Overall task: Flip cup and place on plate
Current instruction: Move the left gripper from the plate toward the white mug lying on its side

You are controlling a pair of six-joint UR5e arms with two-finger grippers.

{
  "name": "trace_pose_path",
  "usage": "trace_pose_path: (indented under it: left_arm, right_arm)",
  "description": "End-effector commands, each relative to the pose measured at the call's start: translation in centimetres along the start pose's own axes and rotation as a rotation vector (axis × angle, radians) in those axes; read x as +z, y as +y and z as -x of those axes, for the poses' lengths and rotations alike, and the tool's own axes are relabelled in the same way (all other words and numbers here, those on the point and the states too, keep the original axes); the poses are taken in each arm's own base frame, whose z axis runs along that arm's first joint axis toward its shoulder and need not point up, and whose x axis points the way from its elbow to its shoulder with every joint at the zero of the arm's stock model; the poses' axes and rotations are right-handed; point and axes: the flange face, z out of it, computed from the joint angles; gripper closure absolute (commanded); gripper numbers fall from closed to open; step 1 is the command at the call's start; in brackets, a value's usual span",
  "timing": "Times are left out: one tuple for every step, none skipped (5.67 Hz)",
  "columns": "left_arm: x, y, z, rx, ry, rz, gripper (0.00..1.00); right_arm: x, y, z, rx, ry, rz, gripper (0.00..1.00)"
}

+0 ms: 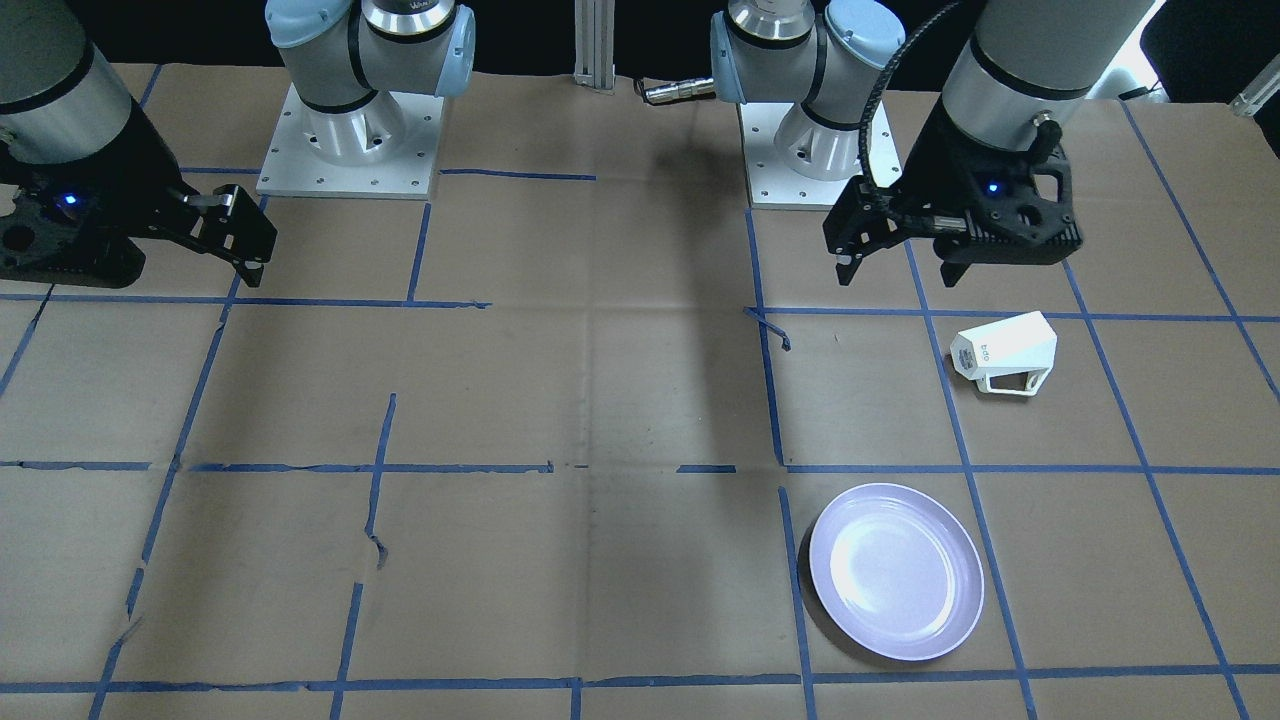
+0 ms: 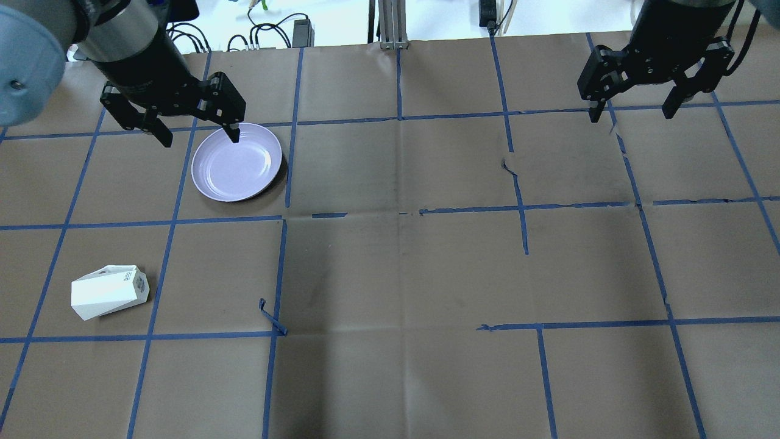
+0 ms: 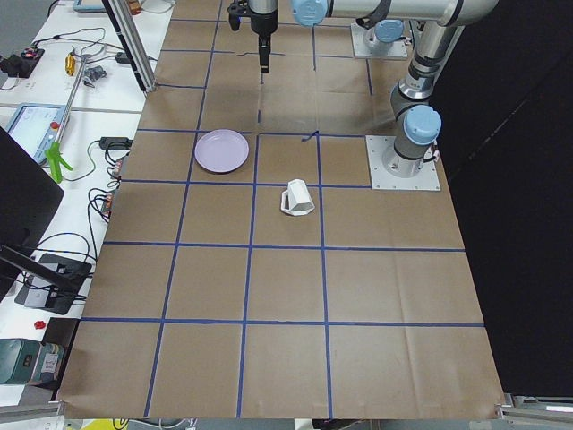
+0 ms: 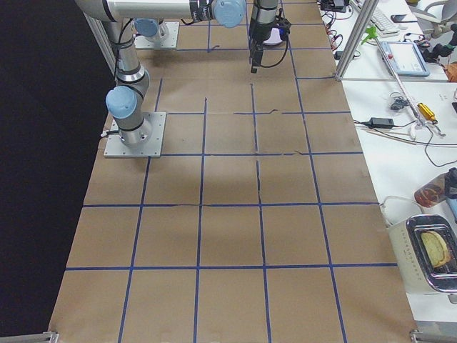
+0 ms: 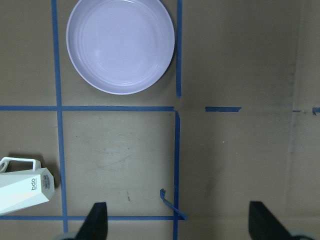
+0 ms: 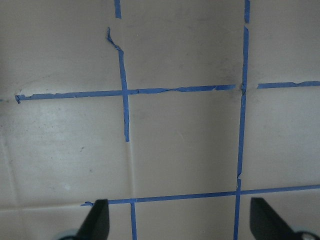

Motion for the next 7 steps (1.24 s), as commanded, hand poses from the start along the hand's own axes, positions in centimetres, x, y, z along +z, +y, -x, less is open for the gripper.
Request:
trace_pose_path:
  left_arm:
    - [-0.6,0.8,9.4,0.032,0.030,0.016,0.01]
    - [-0.2,1.8,16.2,0.092,0.066,0.058,0.01]
    - [0.3,3.4,23.1,0.087,0.188,0.033,0.01]
    - [2.4,5.8,30.1,0.073,0.310,0.002,0.01]
    - [5.7,8.5,35.3,0.098,0.404,-0.020,0.01]
    - [9.3,9.8,38.6,0.133,0.520,-0.056,0.01]
    - [13.6,10.7,42.3,0.165,0.639,-0.070,0.01]
  right_arm:
    - [0.0,0.0,0.0,0.000,0.000,0.001,0.00]
    - [0.0,0.0,0.0,0.000,0.000,0.001,0.00]
    - [0.0,0.0,0.0,0.000,0.000,0.001,0.00]
    - [0.0,0.0,0.0,0.000,0.000,0.001,0.00]
    - [0.0,0.0,0.0,0.000,0.000,0.001,0.00]
    - [0.0,0.0,0.0,0.000,0.000,0.001,0.00]
    - [0.0,0.0,0.0,0.000,0.000,0.001,0.00]
